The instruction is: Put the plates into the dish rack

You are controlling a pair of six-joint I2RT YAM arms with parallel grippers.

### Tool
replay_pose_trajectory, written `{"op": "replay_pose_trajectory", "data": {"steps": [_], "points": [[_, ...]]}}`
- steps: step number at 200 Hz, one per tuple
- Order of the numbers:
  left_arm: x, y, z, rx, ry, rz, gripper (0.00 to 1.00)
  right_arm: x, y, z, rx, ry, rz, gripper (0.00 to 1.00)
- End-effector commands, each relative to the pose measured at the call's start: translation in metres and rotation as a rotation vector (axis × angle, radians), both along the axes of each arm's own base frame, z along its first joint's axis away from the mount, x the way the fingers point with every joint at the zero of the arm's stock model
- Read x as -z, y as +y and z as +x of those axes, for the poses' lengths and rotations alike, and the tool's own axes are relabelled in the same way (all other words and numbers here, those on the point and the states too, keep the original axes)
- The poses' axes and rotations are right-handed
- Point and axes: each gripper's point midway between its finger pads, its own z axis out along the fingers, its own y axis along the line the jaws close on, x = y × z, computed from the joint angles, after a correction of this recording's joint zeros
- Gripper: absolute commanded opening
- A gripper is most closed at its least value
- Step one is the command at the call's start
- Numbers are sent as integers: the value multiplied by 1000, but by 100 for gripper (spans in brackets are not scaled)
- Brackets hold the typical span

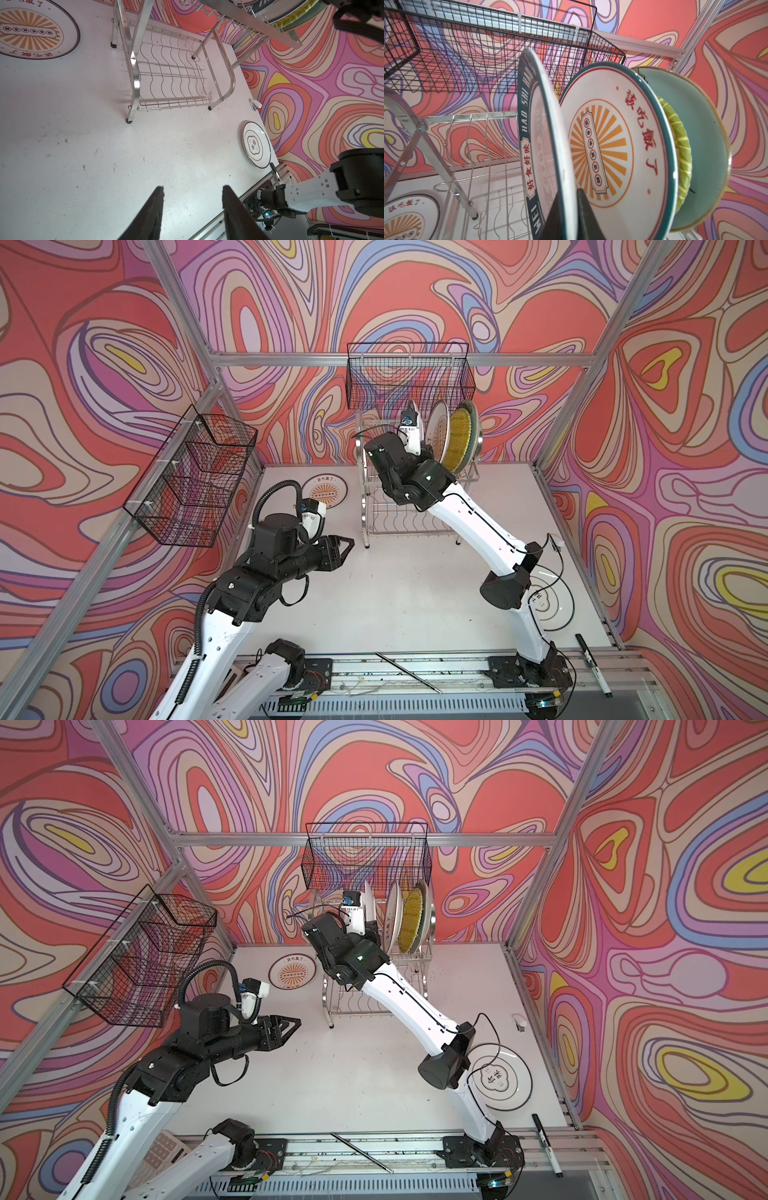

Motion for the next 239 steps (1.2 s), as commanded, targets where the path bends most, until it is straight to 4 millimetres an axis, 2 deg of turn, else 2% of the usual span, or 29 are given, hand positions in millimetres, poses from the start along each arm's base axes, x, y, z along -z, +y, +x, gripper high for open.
{"op": "replay_pose_trajectory", "data": {"steps": [1,45,70,79,101,162,239], "points": [[-11,0,-4,12,-29,2,49,13,6,5,-8,24,-17,17],[-12,0,-4,7,-29,-2,50,13,7,6,-17,27,-20,18],[-13,1,-3,5,-31,-1,51,9,8,7,-30,22,-22,30],[-13,1,-2,1,-34,2,51,6,9,7,-36,15,-19,35],[-15,2,-2,-2,-38,2,51,-6,9,6,-52,-3,-11,39],[-16,2,1,-15,-37,-4,52,-30,7,0,-98,-35,9,46],[-19,5,0,-34,-41,-13,54,-42,8,-4,-145,-50,38,54]]}}
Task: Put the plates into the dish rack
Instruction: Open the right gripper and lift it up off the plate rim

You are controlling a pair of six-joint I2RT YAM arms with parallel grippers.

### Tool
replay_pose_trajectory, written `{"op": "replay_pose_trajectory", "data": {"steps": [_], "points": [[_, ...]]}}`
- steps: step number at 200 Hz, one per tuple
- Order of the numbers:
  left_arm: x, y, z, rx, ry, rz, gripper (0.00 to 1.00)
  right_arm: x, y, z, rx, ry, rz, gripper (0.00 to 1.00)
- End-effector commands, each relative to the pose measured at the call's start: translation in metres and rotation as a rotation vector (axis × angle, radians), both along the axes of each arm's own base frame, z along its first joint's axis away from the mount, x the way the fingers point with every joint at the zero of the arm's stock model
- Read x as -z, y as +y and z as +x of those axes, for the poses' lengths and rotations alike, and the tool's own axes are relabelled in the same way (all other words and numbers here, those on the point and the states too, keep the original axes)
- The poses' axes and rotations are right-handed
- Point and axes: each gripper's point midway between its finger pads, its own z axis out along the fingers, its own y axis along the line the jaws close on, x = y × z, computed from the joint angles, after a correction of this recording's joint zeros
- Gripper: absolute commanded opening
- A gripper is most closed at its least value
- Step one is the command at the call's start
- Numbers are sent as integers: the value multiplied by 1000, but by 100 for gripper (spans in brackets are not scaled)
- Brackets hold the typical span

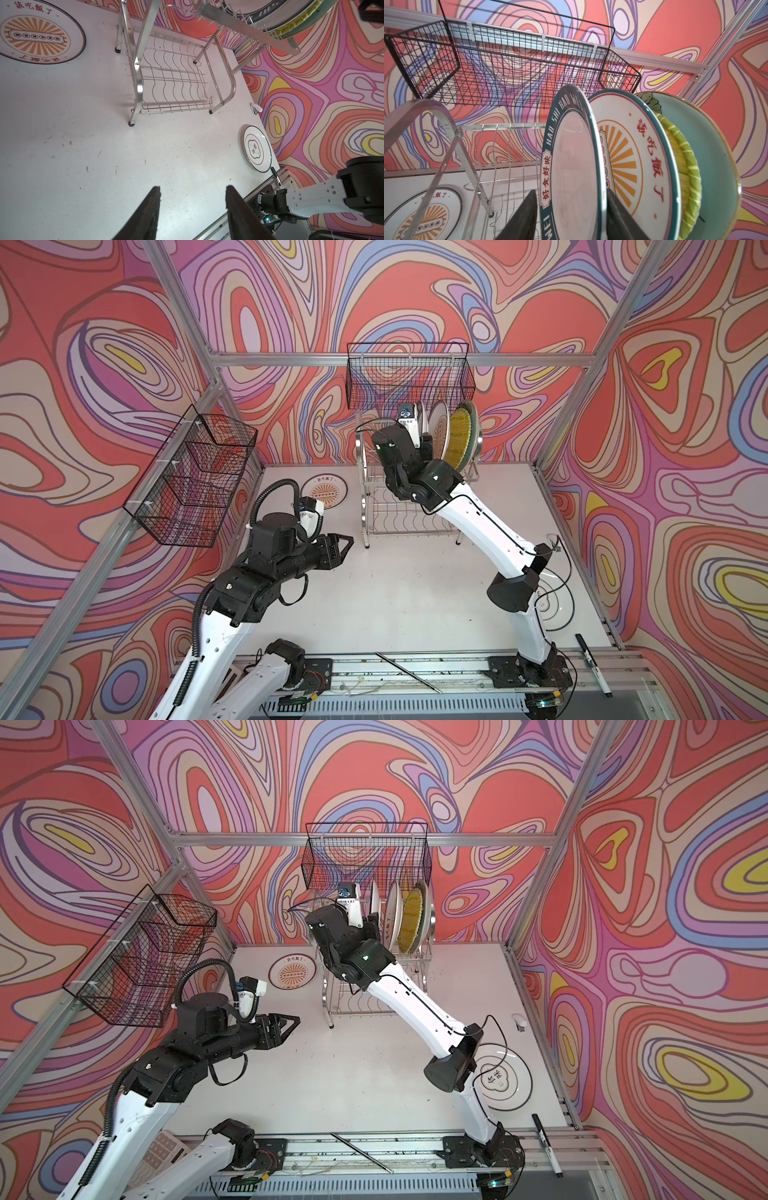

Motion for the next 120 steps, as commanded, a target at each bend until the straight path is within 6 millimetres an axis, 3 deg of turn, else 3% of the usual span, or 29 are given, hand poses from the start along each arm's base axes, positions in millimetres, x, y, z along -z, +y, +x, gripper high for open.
{"op": "replay_pose_trajectory", "data": {"steps": [1,120], "points": [[-13,1,-2,-9,-28,-11,54,-15,-4,-5,-25,-20,28,54],[-15,4,-2,-28,-26,-17,55,-30,-6,-12,-66,-37,56,63]]}}
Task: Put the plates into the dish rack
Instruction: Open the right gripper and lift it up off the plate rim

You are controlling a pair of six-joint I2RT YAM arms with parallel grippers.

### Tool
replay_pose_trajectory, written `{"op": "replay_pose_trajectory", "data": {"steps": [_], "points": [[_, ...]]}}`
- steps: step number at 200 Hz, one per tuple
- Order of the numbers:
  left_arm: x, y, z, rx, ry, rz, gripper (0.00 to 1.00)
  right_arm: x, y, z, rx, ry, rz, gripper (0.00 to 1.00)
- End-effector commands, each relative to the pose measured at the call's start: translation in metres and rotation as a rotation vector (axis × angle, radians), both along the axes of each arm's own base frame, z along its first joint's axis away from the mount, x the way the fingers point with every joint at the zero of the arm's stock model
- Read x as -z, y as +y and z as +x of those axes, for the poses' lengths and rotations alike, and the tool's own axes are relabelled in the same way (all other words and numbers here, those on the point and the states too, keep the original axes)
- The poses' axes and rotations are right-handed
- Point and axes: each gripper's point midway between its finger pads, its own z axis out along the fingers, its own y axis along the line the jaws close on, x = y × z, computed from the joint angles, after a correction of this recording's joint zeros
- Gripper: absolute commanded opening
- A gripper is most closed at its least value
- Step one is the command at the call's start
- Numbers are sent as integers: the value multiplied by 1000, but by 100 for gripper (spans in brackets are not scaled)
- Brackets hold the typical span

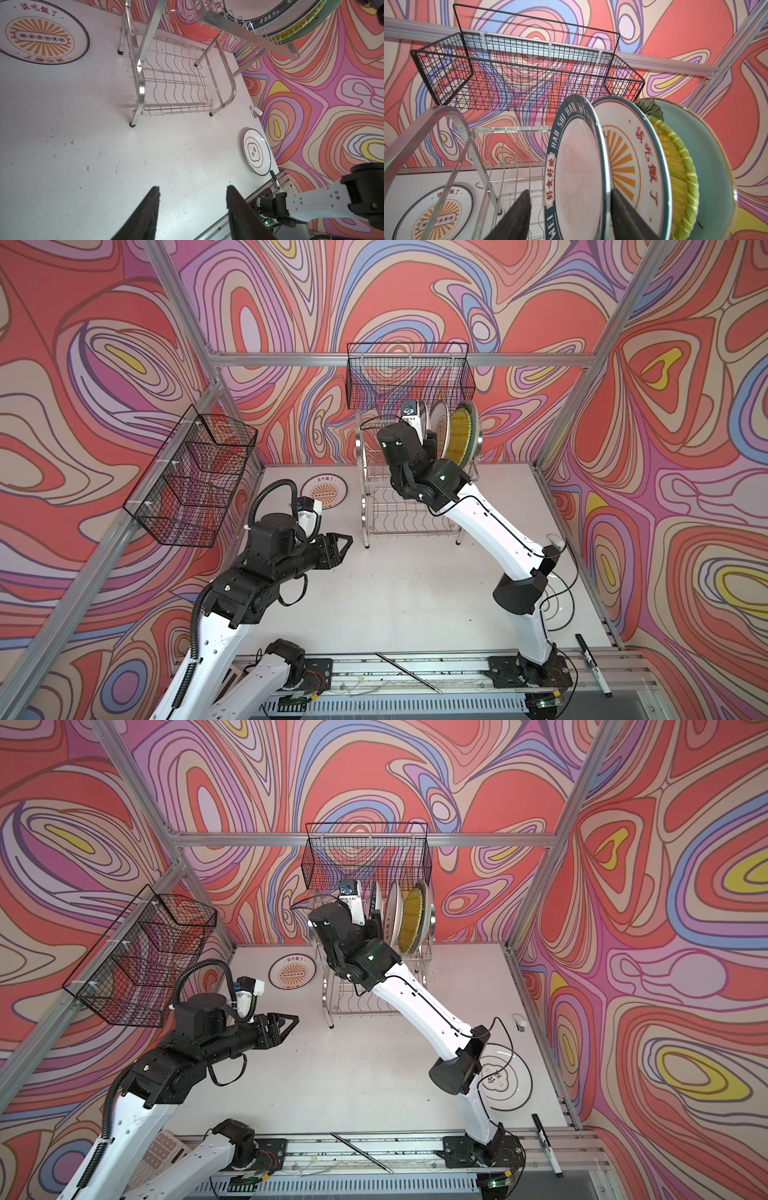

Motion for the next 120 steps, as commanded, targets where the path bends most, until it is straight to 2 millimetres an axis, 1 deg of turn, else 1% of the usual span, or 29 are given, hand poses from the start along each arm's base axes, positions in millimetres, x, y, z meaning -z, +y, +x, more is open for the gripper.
{"op": "replay_pose_trajectory", "data": {"steps": [1,75,120], "points": [[-12,2,-2,-9,-25,-7,55,-21,-8,-8,-14,-31,36,63],[-12,2,0,-16,-22,-3,55,-28,-9,-10,-31,-47,46,65],[-11,3,2,-27,-14,4,56,-38,-10,-14,-52,-59,67,65]]}}
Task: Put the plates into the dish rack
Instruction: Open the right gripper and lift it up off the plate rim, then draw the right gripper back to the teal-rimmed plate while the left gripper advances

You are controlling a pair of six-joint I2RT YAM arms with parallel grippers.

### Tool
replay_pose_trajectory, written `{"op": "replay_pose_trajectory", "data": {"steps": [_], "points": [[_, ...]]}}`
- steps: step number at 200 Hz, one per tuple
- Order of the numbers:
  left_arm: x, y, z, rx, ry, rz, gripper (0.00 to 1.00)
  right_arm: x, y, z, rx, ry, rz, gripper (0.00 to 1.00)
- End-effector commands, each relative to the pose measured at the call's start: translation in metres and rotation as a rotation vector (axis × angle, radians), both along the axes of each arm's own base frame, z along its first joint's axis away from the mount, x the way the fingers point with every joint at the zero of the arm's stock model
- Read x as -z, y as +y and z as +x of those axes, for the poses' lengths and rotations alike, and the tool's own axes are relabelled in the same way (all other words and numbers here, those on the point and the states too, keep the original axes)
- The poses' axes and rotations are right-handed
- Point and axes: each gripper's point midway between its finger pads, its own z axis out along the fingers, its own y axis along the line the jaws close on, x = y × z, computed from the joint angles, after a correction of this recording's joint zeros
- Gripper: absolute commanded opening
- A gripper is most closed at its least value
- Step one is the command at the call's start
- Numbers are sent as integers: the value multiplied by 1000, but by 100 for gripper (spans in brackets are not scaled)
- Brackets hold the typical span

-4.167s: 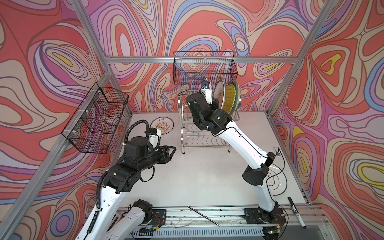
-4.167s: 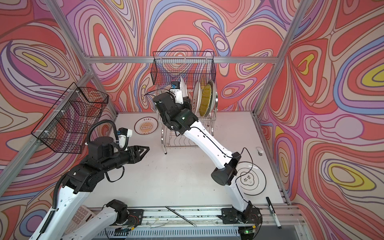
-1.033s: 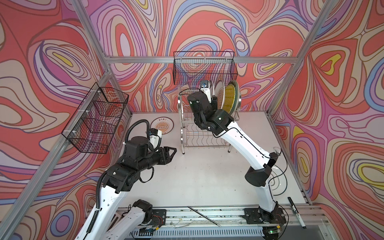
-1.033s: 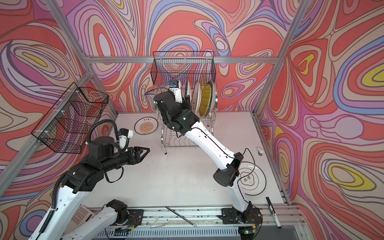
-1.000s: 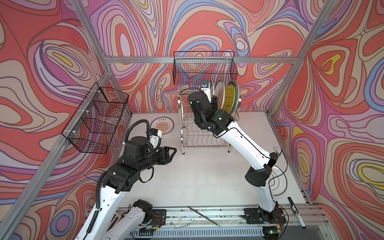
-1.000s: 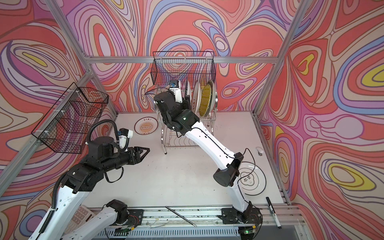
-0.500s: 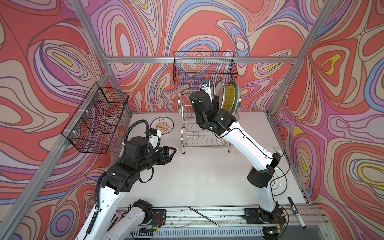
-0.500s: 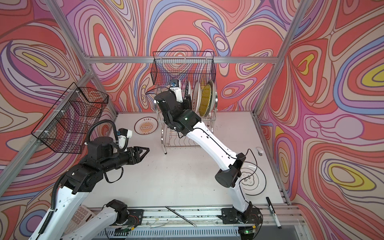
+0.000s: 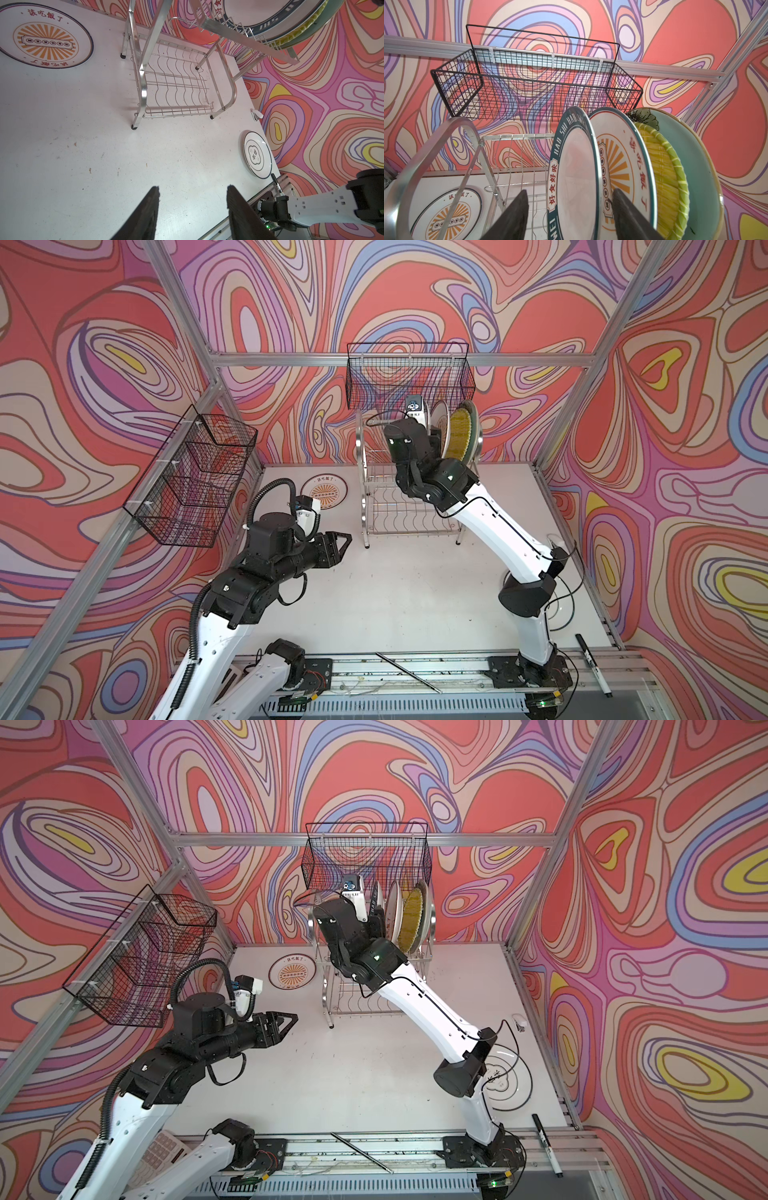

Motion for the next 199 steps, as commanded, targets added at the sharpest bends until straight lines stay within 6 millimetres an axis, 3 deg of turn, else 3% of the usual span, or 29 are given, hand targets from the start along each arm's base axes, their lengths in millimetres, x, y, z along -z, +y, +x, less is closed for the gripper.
{"op": "replay_pose_trajectory", "data": {"steps": [1,91,127,135,170,199], "points": [[-6,1,0,-11,0,1,56,-20,-9,-9,-17,-31,39,65],[0,10,5,-64,23,43,55,-41,-21,-30,-94,-52,119,66],[11,15,10,-95,62,84,55,-37,-19,-39,-161,-29,136,66],[15,16,11,-101,76,97,56,-46,-26,-48,-183,-40,158,66],[31,23,18,-140,133,161,55,-38,-20,-70,-338,-25,192,66],[45,26,25,-160,178,207,55,-29,-29,-87,-385,0,198,66]]}}
